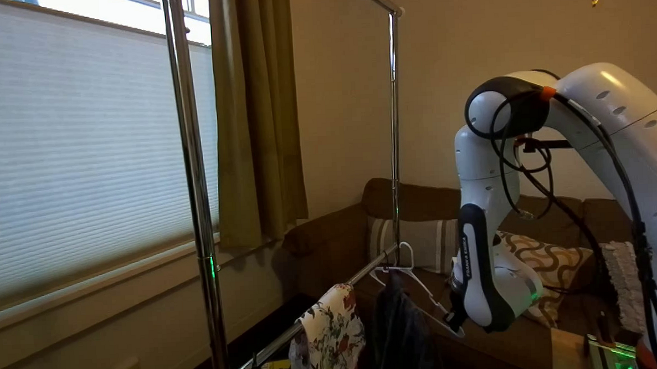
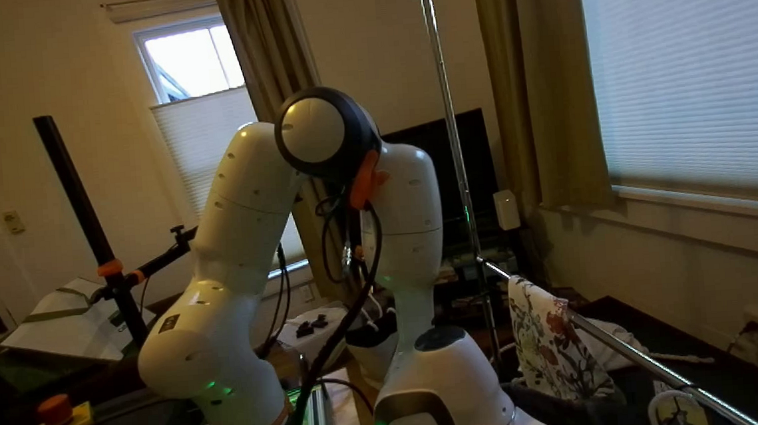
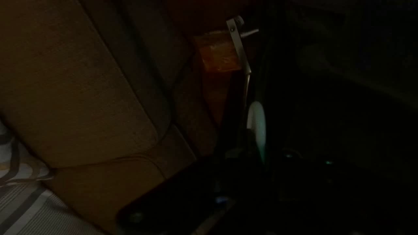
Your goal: Remove the white hang wire from the second rale and put it on the right corner on the first rale
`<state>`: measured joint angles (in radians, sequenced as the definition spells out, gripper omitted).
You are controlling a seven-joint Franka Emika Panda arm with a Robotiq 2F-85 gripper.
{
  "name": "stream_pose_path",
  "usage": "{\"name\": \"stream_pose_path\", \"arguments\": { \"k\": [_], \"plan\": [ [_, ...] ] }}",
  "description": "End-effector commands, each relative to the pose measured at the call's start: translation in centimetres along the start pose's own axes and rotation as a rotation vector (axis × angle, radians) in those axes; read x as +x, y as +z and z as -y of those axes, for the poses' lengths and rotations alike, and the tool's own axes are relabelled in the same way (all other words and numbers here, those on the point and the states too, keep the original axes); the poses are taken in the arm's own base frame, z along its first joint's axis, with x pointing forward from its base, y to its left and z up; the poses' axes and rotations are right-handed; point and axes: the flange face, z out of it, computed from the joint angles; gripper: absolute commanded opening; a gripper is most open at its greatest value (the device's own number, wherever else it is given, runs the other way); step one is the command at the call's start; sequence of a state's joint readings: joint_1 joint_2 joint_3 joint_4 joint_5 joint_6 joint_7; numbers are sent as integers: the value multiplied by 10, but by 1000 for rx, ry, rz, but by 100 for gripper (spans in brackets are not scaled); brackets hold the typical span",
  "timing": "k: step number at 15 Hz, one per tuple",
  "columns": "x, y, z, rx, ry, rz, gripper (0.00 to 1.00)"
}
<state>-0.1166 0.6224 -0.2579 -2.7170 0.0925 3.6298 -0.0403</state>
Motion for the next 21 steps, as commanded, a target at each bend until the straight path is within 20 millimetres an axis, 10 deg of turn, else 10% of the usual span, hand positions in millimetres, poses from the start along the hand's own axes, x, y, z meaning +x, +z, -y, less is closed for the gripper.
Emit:
{"name": "stream_pose_path", "arguments": {
  "k": [1, 18, 21],
  "plan": [
    [-28, -14, -3, -63, -52, 29, 2],
    [-72, 24, 52, 170, -324, 398, 2],
    [-78, 31, 36, 131, -199, 408, 2]
  ]
}}
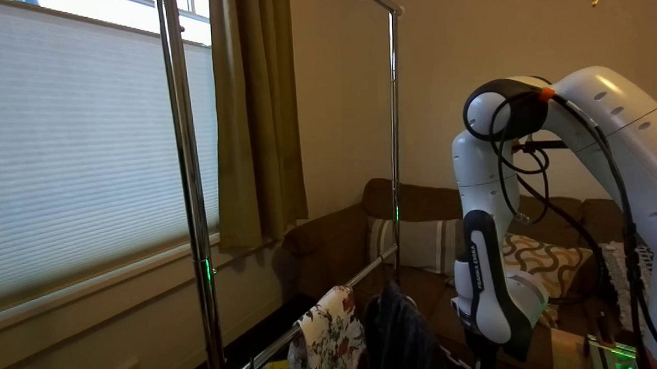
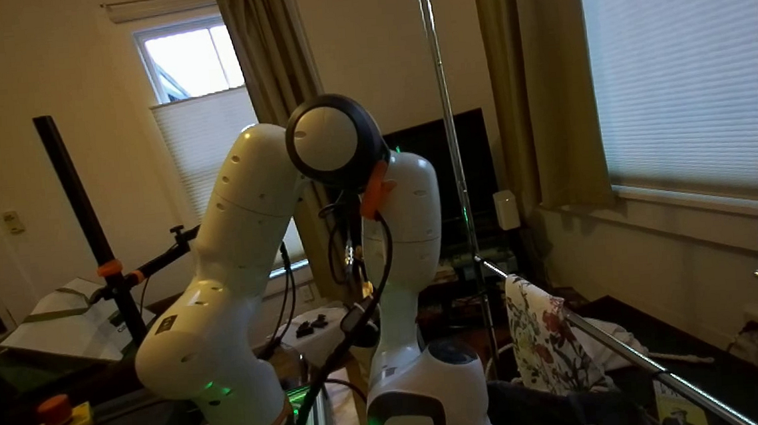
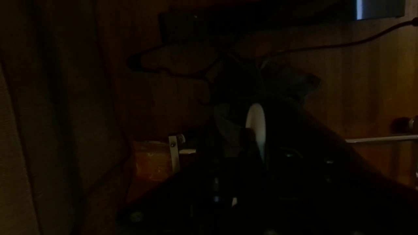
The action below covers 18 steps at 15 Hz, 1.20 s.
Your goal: Remove the white hang wire from the second rale and put it on the right corner on the first rale
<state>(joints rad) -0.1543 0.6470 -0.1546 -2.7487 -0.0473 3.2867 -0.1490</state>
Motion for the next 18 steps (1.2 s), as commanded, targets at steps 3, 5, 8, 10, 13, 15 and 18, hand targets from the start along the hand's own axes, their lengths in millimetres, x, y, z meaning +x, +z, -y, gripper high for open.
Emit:
{"name": "stream_pose_path", "arguments": {
  "k": [3, 5, 8, 10, 13, 15, 18],
  "plan": [
    [-10, 8, -32, 30, 229, -93, 2],
    [-8, 2, -48, 30, 295, -182, 2],
    [-1, -17, -71, 25, 388, -341, 2],
    [6, -32, -80, 30, 425, -436, 2],
    [13, -48, -79, -1, 378, -459, 2],
    [21, -52, -74, -14, 355, -447, 2],
    [11, -35, -69, 5, 353, -416, 8]
  ]
}}
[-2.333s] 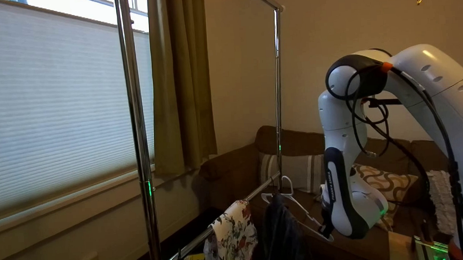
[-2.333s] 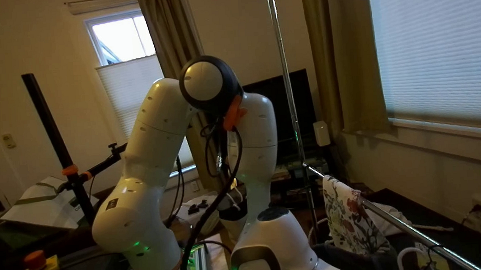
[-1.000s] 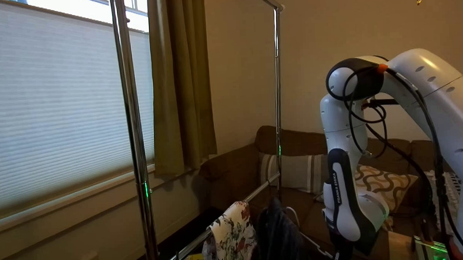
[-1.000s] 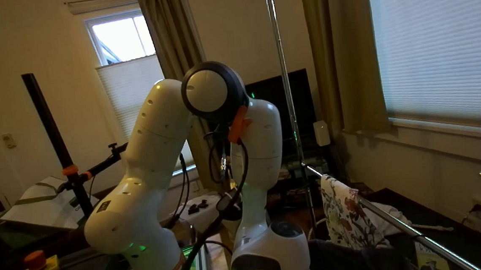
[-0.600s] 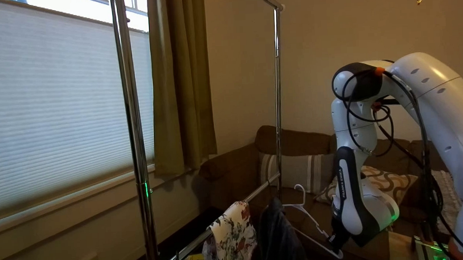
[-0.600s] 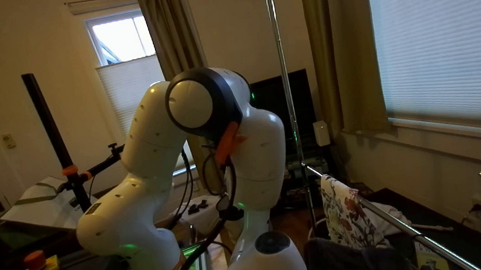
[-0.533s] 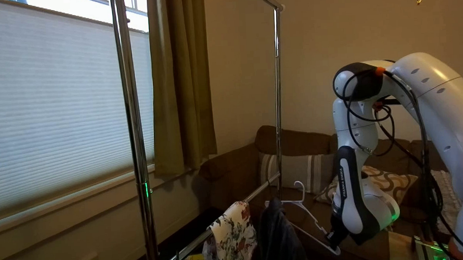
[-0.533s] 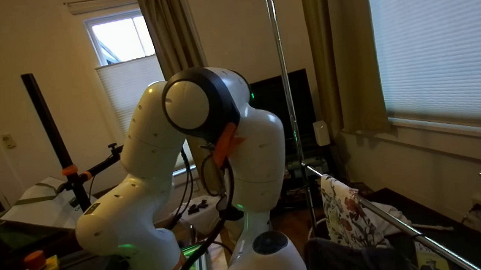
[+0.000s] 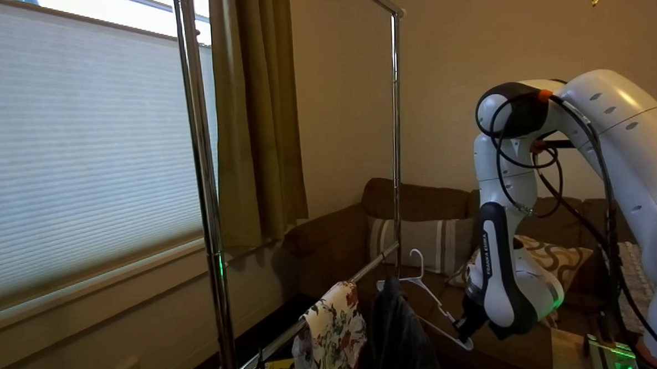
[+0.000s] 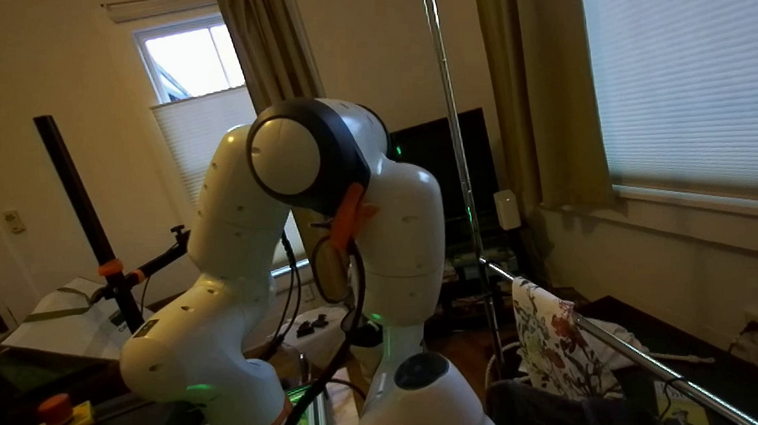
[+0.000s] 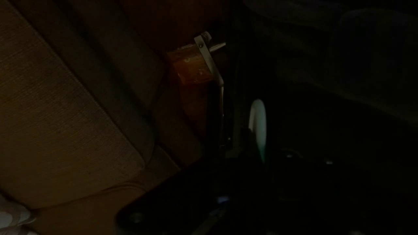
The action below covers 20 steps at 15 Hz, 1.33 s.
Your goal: Remove the white hang wire from the second rale and put it on the right corner on the first rale
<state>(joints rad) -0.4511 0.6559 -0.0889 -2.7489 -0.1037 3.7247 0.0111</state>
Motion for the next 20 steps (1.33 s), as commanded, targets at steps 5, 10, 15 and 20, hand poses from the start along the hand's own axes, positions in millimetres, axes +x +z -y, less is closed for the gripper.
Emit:
{"name": "stream_pose_path", "arguments": {
  "k": [5, 10, 15, 20],
  "plan": [
    [9, 26, 32, 76, -73, 73, 2],
    [-5, 46, 58, 48, -147, 167, 2],
    [-62, 65, 79, 149, -112, 276, 2],
    [-122, 35, 38, 50, 52, 251, 2]
  ]
}}
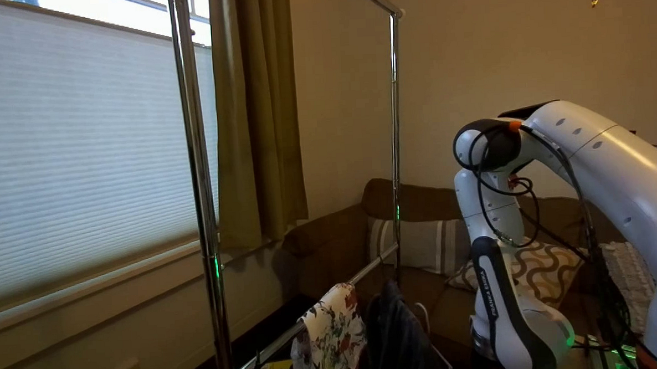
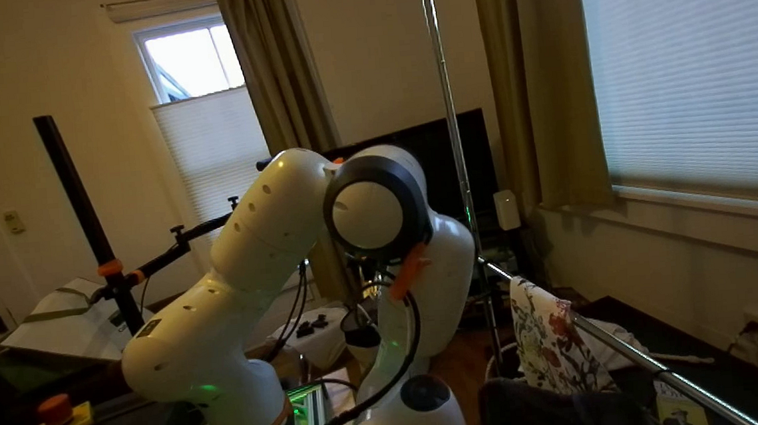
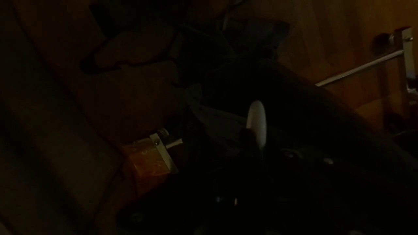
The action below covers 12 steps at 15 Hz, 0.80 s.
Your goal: Remove the white hang wire from the second rale and put it on the right corner on the first rale
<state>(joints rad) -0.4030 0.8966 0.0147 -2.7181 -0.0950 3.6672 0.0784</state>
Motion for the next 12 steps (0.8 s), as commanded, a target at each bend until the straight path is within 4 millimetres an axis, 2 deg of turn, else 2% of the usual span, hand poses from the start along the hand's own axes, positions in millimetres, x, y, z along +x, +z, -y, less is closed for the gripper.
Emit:
{"name": "stream_pose_path", "arguments": {
  "k": [1, 2, 5, 6, 7, 8, 10, 12],
  "plan": [
    [-41, -30, -25, -20, 85, -85, 2],
    [-16, -7, -35, -19, 88, -135, 2],
    [-7, -24, -56, -24, 153, -258, 2],
    [10, -30, -34, -29, 83, -246, 8],
    [12, -32, -41, -31, 99, -272, 8],
    [13, -34, -45, -29, 107, -285, 2],
    [27, -23, -27, 12, 73, -274, 2],
    [44, -8, 15, 73, 31, -278, 2]
  ]
}}
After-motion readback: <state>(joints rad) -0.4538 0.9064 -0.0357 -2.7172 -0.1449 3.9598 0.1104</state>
